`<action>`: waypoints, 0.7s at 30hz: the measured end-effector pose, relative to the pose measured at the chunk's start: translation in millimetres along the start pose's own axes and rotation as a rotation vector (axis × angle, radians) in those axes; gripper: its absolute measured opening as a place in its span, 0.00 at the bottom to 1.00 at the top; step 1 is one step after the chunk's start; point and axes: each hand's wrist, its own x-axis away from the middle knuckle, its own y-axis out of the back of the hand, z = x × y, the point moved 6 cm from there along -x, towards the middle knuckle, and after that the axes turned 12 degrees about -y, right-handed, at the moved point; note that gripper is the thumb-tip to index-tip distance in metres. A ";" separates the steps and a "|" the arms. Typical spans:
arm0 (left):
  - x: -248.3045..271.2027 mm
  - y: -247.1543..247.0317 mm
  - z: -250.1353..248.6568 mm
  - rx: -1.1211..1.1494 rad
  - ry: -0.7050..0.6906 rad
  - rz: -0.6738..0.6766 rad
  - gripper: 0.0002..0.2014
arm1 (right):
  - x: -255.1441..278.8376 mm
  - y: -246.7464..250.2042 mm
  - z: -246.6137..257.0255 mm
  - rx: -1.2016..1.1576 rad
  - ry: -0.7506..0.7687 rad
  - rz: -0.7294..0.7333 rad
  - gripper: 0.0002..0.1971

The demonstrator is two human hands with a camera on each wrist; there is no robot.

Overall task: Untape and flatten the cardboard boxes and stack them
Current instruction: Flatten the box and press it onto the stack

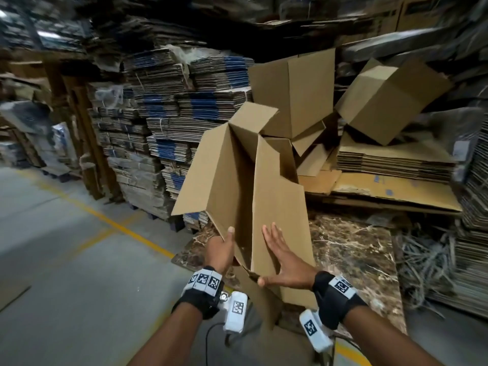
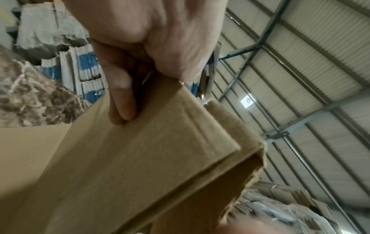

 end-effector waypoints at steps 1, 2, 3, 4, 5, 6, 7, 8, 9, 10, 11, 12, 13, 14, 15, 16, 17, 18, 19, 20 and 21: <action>-0.3 -5.4 3.5 0.024 0.011 0.003 0.29 | 4.0 -1.9 -2.3 0.024 0.005 0.005 0.69; -1.5 -9.7 6.1 0.033 0.015 0.003 0.31 | 7.5 -3.6 -4.9 0.059 0.006 -0.001 0.71; -1.8 -12.2 5.6 0.023 0.021 0.009 0.33 | 9.8 -5.3 -9.1 0.096 -0.003 -0.025 0.72; -3.4 -15.8 6.1 0.005 0.019 0.014 0.33 | 11.9 -6.6 -14.4 0.131 -0.023 -0.063 0.72; -2.7 -18.2 4.5 -0.027 0.024 0.026 0.33 | 14.0 -8.2 -19.9 0.153 -0.051 -0.100 0.71; -4.0 -21.7 5.9 -0.058 0.019 0.033 0.33 | 16.0 -11.1 -24.8 0.159 -0.078 -0.128 0.70; -3.5 -24.3 6.9 -0.069 0.025 0.032 0.33 | 18.0 -15.1 -28.8 0.156 -0.099 -0.144 0.68; -3.9 -27.1 10.1 -0.062 0.032 0.029 0.33 | 19.7 -20.5 -32.1 0.157 -0.116 -0.155 0.67; -3.0 -30.6 11.8 -0.037 0.046 0.023 0.33 | 21.3 -25.7 -33.6 0.154 -0.130 -0.168 0.66; -3.6 -36.1 16.9 -0.020 0.049 0.024 0.33 | 22.2 -30.6 -35.2 0.145 -0.141 -0.187 0.66; -1.9 -40.0 18.2 -0.012 0.060 0.045 0.33 | 21.8 -34.2 -36.2 0.128 -0.152 -0.211 0.66; -3.0 -44.6 20.7 0.008 0.054 0.044 0.34 | 20.6 -36.6 -37.3 0.108 -0.164 -0.232 0.66; -2.5 -47.8 22.0 0.043 0.072 0.039 0.35 | 18.6 -38.3 -39.0 0.090 -0.173 -0.247 0.66; -5.6 -52.6 28.3 0.081 0.078 0.032 0.37 | 17.3 -38.3 -38.3 0.076 -0.171 -0.264 0.64; -8.2 -55.1 31.8 0.104 0.090 0.032 0.39 | 16.0 -38.3 -37.6 0.064 -0.164 -0.281 0.61; -11.5 -58.4 36.7 0.130 0.103 0.038 0.42 | 15.6 -38.6 -37.7 0.059 -0.154 -0.296 0.57; -15.4 -62.2 41.9 0.162 0.121 0.038 0.45 | 14.9 -38.8 -37.7 0.057 -0.146 -0.306 0.55; -20.2 -63.6 45.2 0.197 0.120 0.042 0.47 | 14.3 -38.3 -38.1 0.050 -0.136 -0.315 0.54; -19.9 -63.2 39.5 0.253 0.146 0.071 0.48 | 13.5 -35.5 -38.6 0.038 -0.118 -0.341 0.54; -22.0 -66.4 36.8 0.340 0.174 0.121 0.50 | 12.0 -32.1 -41.2 0.024 -0.098 -0.370 0.54; -19.3 -67.9 31.0 0.450 0.231 0.165 0.50 | 9.6 -29.5 -45.0 0.018 -0.078 -0.393 0.54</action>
